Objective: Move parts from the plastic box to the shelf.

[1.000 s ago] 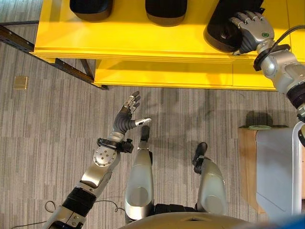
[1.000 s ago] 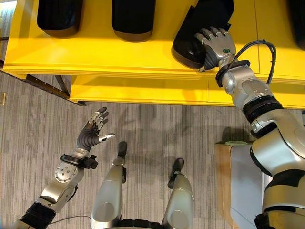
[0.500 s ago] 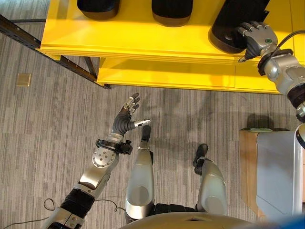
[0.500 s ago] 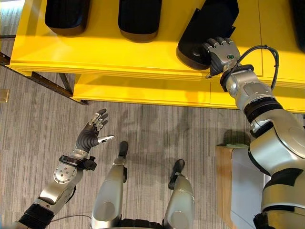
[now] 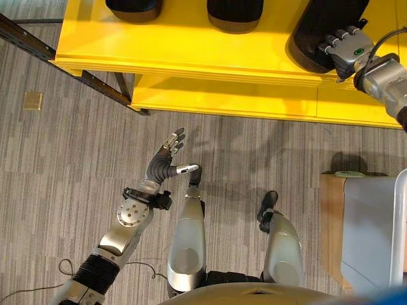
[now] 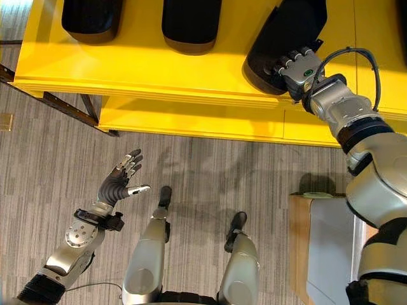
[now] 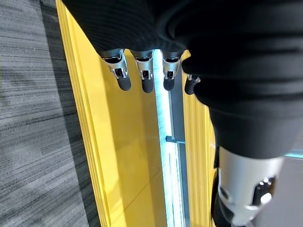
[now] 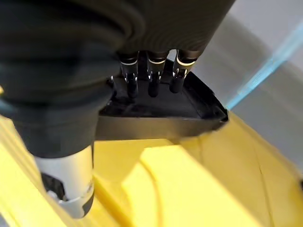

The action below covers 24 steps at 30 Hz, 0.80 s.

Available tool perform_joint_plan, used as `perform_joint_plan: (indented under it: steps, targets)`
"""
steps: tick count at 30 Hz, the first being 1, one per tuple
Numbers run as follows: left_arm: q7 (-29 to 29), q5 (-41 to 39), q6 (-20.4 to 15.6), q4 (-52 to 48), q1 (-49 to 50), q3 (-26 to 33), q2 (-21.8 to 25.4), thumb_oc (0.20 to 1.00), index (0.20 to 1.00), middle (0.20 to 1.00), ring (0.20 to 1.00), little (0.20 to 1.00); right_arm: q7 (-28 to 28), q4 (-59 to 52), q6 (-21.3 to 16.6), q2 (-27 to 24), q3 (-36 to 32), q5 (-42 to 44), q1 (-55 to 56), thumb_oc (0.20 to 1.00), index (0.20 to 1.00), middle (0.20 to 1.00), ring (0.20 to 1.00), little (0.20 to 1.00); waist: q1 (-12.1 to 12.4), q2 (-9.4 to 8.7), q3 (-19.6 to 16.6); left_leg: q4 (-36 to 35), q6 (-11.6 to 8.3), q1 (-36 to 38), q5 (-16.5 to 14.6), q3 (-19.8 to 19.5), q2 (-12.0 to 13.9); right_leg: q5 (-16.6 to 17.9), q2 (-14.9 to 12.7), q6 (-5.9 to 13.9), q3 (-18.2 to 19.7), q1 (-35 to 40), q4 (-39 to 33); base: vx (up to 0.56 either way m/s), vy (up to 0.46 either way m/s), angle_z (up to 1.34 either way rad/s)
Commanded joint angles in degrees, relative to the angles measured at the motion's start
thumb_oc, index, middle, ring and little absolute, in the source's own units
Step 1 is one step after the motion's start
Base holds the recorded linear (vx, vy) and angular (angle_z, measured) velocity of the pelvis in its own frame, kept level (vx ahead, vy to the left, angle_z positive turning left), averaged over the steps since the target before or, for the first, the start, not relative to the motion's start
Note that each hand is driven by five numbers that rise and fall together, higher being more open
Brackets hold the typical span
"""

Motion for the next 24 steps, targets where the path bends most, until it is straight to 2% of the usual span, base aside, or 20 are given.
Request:
perform_joint_plan:
  steps: [1,6,14,24]
  targets:
    - [-1.1,1.1,-3.2,-6.0,2.4,1.5,2.2,1.000,1.000,1.000,1.000,1.000,0.3,-0.1,0.6,-3.0,3.4,-2.7,-7.1,1.000,1.000,1.000,1.000,1.000,0.6,-2.09,-1.3,4.1,0.19,-0.5,-5.6,-0.1,2.3,3.6,0.1,-0.32,1.0,0.1,-2.7,0.00,0.000,0.00]
    - [-1.2,1.4,-3.0,-6.2,3.1,2.4,4.2,1.000,1.000,1.000,1.000,1.000,1.4,-2.6,0.3,-4.8,4.1,-7.2,-7.5,1.000,1.000,1.000,1.000,1.000,1.4,-4.08,-1.5,4.0,0.08,-0.6,-5.6,-0.3,2.3,3.3,0.2,-0.35,0.9,0.1,-2.7,0.00,0.000,0.00]
    - [-0.9,1.9,-2.9,-6.4,3.8,3.5,6.7,1.000,1.000,1.000,1.000,1.000,2.1,-4.5,0.1,-5.6,4.1,-11.3,-8.4,1.000,1.000,1.000,1.000,1.000,2.0,-6.12,-1.4,3.9,0.10,-0.6,-5.5,-0.4,2.4,3.2,0.3,-0.42,0.9,-0.1,-2.4,0.00,-0.004,0.03]
    - [-1.0,2.3,-2.9,-6.2,4.5,4.3,7.3,1.000,1.000,1.000,1.000,1.000,2.6,-4.6,0.0,-6.6,4.1,-13.1,-7.8,1.000,1.000,1.000,1.000,1.000,2.2,-6.75,-1.2,4.2,0.04,-0.6,-5.7,-0.4,2.4,3.0,0.5,-0.50,1.1,-0.2,-2.3,0.00,0.000,0.00]
